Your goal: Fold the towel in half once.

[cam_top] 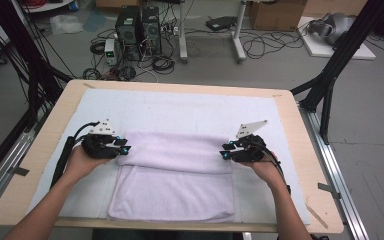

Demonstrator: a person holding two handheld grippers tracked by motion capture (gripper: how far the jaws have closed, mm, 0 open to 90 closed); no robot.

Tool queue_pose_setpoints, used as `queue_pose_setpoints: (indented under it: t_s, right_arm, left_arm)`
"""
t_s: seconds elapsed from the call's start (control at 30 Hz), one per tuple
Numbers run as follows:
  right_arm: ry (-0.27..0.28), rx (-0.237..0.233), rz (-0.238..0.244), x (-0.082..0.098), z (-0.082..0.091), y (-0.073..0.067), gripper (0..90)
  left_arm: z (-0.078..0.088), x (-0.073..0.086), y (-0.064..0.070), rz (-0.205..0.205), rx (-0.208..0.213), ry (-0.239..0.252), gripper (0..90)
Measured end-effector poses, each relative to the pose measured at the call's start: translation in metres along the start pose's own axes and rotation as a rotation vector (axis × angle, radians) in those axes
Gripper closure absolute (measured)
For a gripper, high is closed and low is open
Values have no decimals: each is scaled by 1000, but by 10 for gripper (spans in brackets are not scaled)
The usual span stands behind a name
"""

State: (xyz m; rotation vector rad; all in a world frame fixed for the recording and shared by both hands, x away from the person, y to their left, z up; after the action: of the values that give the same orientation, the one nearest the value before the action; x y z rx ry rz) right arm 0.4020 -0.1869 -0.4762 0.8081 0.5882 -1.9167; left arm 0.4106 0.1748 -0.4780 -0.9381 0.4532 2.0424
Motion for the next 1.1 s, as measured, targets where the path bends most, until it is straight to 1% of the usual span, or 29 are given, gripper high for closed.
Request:
queue_pose_setpoints:
  t_s: [0.03,0.07,0.1,0.13,0.17,0.2,0.23,0.27,0.3,0.4,0.47,0.5,0.53,0.6,0.7,0.77,0.8,0.87,0.9,0.93,0.97,1.0,1.03,1.07,1.1]
  right_arm:
    - [-15,4,3,3,-5,3,637]
    - [-29,-4,-2,6,-9,3,637]
    - [-37,-11,-4,7,-12,3,644]
    - [-55,-19,3,9,-16,2,676]
    - [-76,-29,11,11,-19,0,749]
    - [-87,-44,14,12,-21,-2,807]
    - [-87,-35,29,10,-21,-2,843]
    - [-76,-32,32,8,-19,-3,860]
    - [-59,-36,18,5,-16,-2,865]
    - [-25,-26,2,-3,-7,1,868]
    - [-26,-10,5,-8,-2,3,869]
    - [-14,-6,8,-12,0,5,868]
    - [-2,2,4,-15,3,6,868]
    - [20,12,-5,-21,7,9,869]
    - [19,22,-11,-24,11,13,868]
    - [28,21,-19,-26,13,14,868]
    - [25,20,-14,-26,12,14,868]
    - [28,8,-11,-27,12,11,868]
    - [25,3,-5,-27,11,10,868]
    - [19,-6,2,-27,10,7,868]
    - [9,-7,11,-27,9,6,868]
    - [3,-11,12,-26,8,5,867]
    - [-3,-13,17,-26,7,4,867]
    - [-9,-13,17,-26,6,3,867]
    - [-9,-9,21,-26,6,4,867]
  left_arm:
    - [-6,4,-2,11,-5,-20,614]
    - [-10,6,-2,14,1,-34,608]
    - [-14,10,-1,10,15,-56,625]
    - [-16,10,1,9,40,-54,695]
    - [-16,9,2,-8,37,-43,777]
    - [-15,7,3,-24,25,-45,825]
    - [-14,7,2,-20,22,-47,837]
    - [-13,5,1,-16,22,-38,840]
    - [-10,3,0,-11,14,-26,842]
    - [-2,-4,-5,6,-2,13,843]
    - [2,-11,-8,17,-9,42,842]
    - [4,-15,-9,20,-19,60,842]
    - [6,-18,-10,29,-16,74,841]
    - [7,-22,-13,38,-25,82,840]
    - [10,-26,-15,63,-16,105,838]
    - [11,-25,-17,79,-7,107,836]
    - [11,-25,-17,82,-3,103,832]
    - [10,-22,-16,82,9,84,816]
    - [9,-21,-15,90,18,76,786]
    - [9,-20,-15,86,20,68,756]
    - [9,-20,-14,90,28,72,737]
    - [8,-21,-14,95,27,77,731]
    - [6,-20,-15,86,17,70,733]
    - [5,-20,-15,83,16,65,745]
    - [2,-18,-14,76,19,50,763]
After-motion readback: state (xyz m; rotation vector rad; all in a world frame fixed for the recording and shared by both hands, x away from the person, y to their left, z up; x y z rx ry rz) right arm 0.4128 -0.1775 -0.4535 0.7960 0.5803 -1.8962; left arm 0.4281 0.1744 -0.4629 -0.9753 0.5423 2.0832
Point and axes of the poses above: each handheld gripper's, and its own axes: z roughly backward along the jaws, x roughly out of its underside, y roughly to its right, the point moved 9 cm from there along -z, roughly forward along the jaws, and after that the axes turned 1 degree about y, right-handed, at the moved point
